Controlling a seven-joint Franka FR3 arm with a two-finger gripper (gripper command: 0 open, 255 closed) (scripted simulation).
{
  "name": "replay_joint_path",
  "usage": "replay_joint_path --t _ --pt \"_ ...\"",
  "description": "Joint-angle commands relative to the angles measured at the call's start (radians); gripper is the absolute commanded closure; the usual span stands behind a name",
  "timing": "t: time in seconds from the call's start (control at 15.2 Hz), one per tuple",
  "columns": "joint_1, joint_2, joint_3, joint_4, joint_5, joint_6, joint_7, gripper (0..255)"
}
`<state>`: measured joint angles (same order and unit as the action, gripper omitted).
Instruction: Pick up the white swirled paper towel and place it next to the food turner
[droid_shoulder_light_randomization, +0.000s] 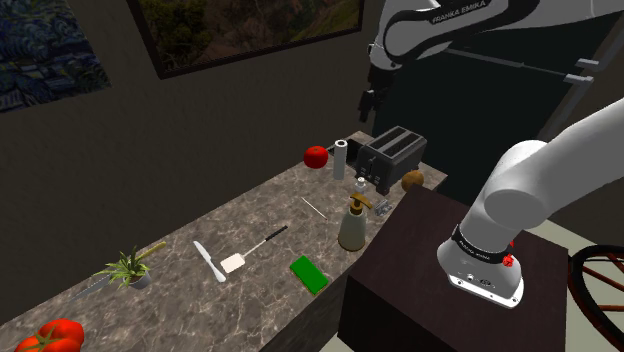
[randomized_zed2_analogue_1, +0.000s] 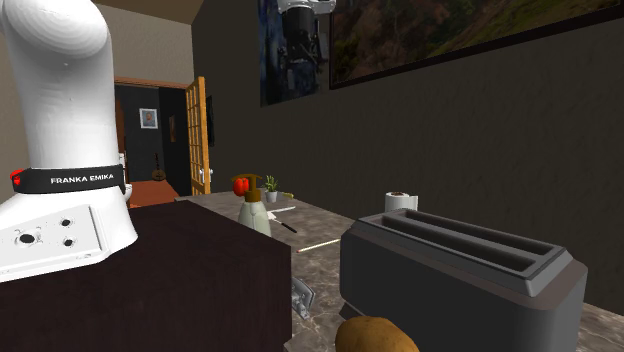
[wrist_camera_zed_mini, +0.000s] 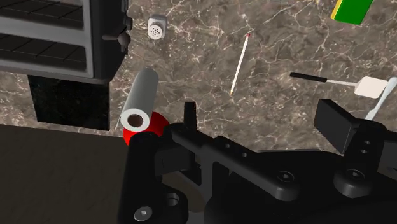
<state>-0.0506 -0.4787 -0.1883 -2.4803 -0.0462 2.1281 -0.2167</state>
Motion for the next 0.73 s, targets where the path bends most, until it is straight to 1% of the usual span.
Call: replay_joint_path --t 0.0,0.33,0.53,0.66 --pt "-0.003 0.055 -0.016 -0.008 0.002 0.071 -0.011 0" --pt "-0.002 0.231 -0.064 0.015 0.033 0.237 -0.06 0" --pt "0.001 0.346 -0.091 0.047 0.074 0.326 -0.102 0" --pt "0.001 0.425 -0.104 0.075 0.113 0.378 -0.137 0"
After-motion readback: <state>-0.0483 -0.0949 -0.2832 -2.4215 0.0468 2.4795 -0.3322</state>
